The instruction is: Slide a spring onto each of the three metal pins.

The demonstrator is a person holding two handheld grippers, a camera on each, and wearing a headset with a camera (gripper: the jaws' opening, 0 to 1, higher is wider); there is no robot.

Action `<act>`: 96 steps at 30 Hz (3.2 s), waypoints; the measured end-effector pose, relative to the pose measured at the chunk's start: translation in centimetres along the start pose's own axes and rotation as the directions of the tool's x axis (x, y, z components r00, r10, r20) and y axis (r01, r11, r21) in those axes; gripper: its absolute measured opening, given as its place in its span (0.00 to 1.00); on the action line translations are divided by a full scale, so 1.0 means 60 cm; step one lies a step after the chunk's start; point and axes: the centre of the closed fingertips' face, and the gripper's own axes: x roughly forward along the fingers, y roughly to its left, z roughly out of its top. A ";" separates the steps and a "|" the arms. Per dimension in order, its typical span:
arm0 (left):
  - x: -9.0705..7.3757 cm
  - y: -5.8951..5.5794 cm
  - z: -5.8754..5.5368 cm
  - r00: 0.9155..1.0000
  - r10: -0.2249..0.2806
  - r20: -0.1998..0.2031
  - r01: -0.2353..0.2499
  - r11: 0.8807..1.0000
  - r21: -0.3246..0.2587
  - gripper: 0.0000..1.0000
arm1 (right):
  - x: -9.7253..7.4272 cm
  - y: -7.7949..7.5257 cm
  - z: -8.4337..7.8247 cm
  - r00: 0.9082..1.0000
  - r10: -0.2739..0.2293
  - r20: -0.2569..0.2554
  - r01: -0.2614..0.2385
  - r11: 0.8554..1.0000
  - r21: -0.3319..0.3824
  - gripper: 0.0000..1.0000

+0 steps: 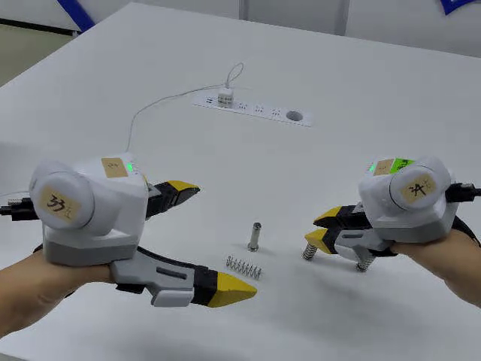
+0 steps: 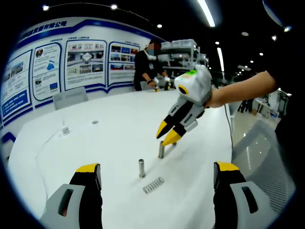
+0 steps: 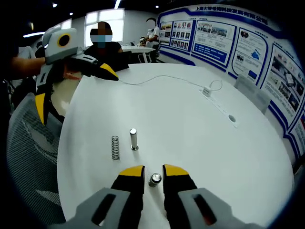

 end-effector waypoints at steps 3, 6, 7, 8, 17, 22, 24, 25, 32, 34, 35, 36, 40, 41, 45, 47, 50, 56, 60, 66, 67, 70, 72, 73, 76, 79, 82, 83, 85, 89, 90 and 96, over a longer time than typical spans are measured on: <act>-0.004 0.002 -0.002 1.000 0.001 0.001 -0.001 1.000 -0.005 1.00 | -0.003 0.008 0.005 1.000 0.001 0.011 -0.001 1.000 -0.006 0.16; -0.008 0.002 -0.005 1.000 0.001 -0.003 -0.001 1.000 -0.008 1.00 | -0.004 0.015 0.010 1.000 0.007 0.024 -0.007 1.000 -0.003 0.16; -0.009 0.002 -0.006 1.000 0.001 -0.003 -0.001 1.000 -0.009 1.00 | -0.005 0.018 0.012 0.999 0.009 0.032 -0.009 1.000 0.002 0.16; -0.011 0.001 -0.007 1.000 -0.004 -0.005 0.004 1.000 -0.009 1.00 | -0.004 0.024 0.016 0.999 0.015 0.045 -0.015 1.000 0.005 0.16; -0.016 0.001 -0.010 1.000 -0.003 -0.008 0.003 1.000 -0.002 1.00 | 0.026 0.071 0.012 0.996 0.079 0.041 -0.079 0.997 0.000 0.16; -0.019 0.003 -0.012 1.000 0.002 -0.007 -0.002 1.000 -0.008 1.00 | 0.046 0.092 0.003 0.993 0.112 0.024 -0.111 0.994 -0.009 0.17; -0.020 0.002 -0.015 1.000 0.000 -0.011 0.000 1.000 -0.013 1.00 | 0.054 0.099 0.002 0.992 0.122 0.028 -0.122 0.993 -0.007 0.17; -0.020 0.003 -0.018 1.000 0.001 -0.013 -0.001 1.000 -0.014 1.00 | 0.058 0.102 0.002 0.991 0.127 0.031 -0.127 0.992 -0.007 0.17; -0.023 0.005 -0.019 1.000 0.016 -0.009 -0.016 1.000 -0.015 1.00 | 0.082 0.120 0.004 0.987 0.159 0.034 -0.159 0.987 -0.025 0.17; -0.021 0.005 -0.022 1.000 0.015 -0.017 -0.015 1.000 -0.014 1.00 | 0.087 0.123 0.003 0.986 0.165 0.035 -0.164 0.986 -0.021 0.17; -0.021 0.005 -0.023 1.000 0.014 -0.019 -0.014 1.000 -0.014 1.00 | 0.090 0.124 0.003 0.986 0.165 0.033 -0.165 0.986 -0.022 0.17; -0.020 0.005 -0.024 1.000 0.012 -0.019 -0.012 1.000 -0.015 1.00 | 0.092 0.125 0.001 0.986 0.167 0.029 -0.166 0.986 -0.023 0.16; -0.016 0.003 -0.022 1.000 0.006 -0.015 -0.006 1.000 -0.019 1.00 | 0.104 0.128 -0.005 0.985 0.173 0.018 -0.173 0.985 -0.012 0.16; -0.015 0.004 -0.023 1.000 0.005 -0.015 -0.005 1.000 -0.020 1.00 | 0.109 0.129 -0.008 0.984 0.176 0.010 -0.175 0.984 -0.012 0.16; -0.013 0.003 -0.022 1.000 0.003 -0.018 -0.004 1.000 -0.020 1.00 | 0.120 0.131 -0.016 0.984 0.180 -0.012 -0.180 0.983 -0.016 0.16; -0.012 0.002 -0.022 1.000 0.002 -0.016 -0.003 1.000 -0.023 1.00 | 0.124 0.130 -0.019 0.984 0.179 -0.017 -0.180 0.984 -0.019 0.15; -0.010 0.000 -0.021 1.000 -0.002 -0.015 0.001 1.000 -0.024 1.00 | 0.124 0.130 -0.021 0.983 0.183 -0.019 -0.183 0.983 -0.009 0.15; -0.008 -0.002 -0.022 1.000 -0.002 -0.014 0.002 1.000 -0.029 1.00 | 0.123 0.135 -0.020 0.980 0.198 -0.013 -0.198 0.980 0.011 0.13; -0.009 -0.003 -0.024 1.000 -0.006 -0.018 0.005 1.000 -0.028 1.00 | 0.124 0.135 -0.019 0.980 0.198 -0.015 -0.198 0.980 0.008 0.12; -0.010 -0.009 -0.020 1.000 -0.020 0.001 0.020 0.999 -0.049 1.00 | 0.118 0.138 -0.020 0.982 0.186 -0.025 -0.186 0.982 0.023 0.11; -0.009 -0.010 -0.020 1.000 -0.022 -0.001 0.022 0.999 -0.046 0.99 | 0.116 0.139 -0.020 0.982 0.186 -0.026 -0.185 0.982 0.025 0.11; -0.005 -0.013 -0.023 0.999 -0.028 -0.015 0.027 0.999 -0.037 0.98 | 0.107 0.136 -0.017 0.983 0.181 -0.020 -0.180 0.983 0.021 0.11; -0.002 -0.015 -0.023 0.999 -0.033 -0.014 0.032 0.999 -0.038 0.98 | 0.097 0.131 -0.013 0.984 0.175 -0.012 -0.175 0.984 0.021 0.10; 0.000 -0.017 -0.023 0.999 -0.038 -0.021 0.037 0.999 -0.034 0.97 | 0.090 0.128 -0.009 0.985 0.173 -0.001 -0.173 0.985 0.024 0.10; 0.006 -0.023 -0.024 0.998 -0.051 -0.030 0.050 0.998 -0.024 0.95 | 0.073 0.120 -0.004 0.987 0.162 0.014 -0.162 0.987 0.014 0.10; 0.013 -0.026 -0.024 0.997 -0.061 -0.037 0.060 0.998 -0.016 0.94 | 0.056 0.110 -0.003 0.989 0.149 0.020 -0.149 0.989 0.008 0.10; 0.019 -0.027 -0.018 0.997 -0.066 -0.032 0.066 0.998 -0.007 0.93 | 0.039 0.099 -0.002 0.991 0.132 0.031 -0.132 0.991 0.015 0.10; 0.021 -0.028 -0.015 0.997 -0.068 -0.028 0.068 0.998 -0.003 0.92 | 0.031 0.096 -0.002 0.992 0.124 0.033 -0.125 0.992 0.017 0.10; 0.023 -0.031 -0.011 0.997 -0.079 -0.021 0.079 0.997 -0.002 0.91 | 0.019 0.093 -0.002 0.992 0.117 0.039 -0.118 0.993 0.019 0.10; 0.033 -0.036 -0.004 0.995 -0.098 -0.023 0.099 0.995 0.015 0.89 | -0.007 0.087 -0.003 0.994 0.100 0.050 -0.101 0.995 0.007 0.10; 0.035 -0.037 -0.002 0.995 -0.100 -0.024 0.101 0.995 0.019 0.88 | -0.011 0.086 -0.004 0.994 0.099 0.049 -0.099 0.995 0.006 0.10; 0.050 -0.050 0.014 0.992 -0.127 -0.018 0.128 0.990 0.061 0.82 | -0.039 0.080 -0.006 0.995 0.084 0.046 -0.083 0.996 -0.026 0.10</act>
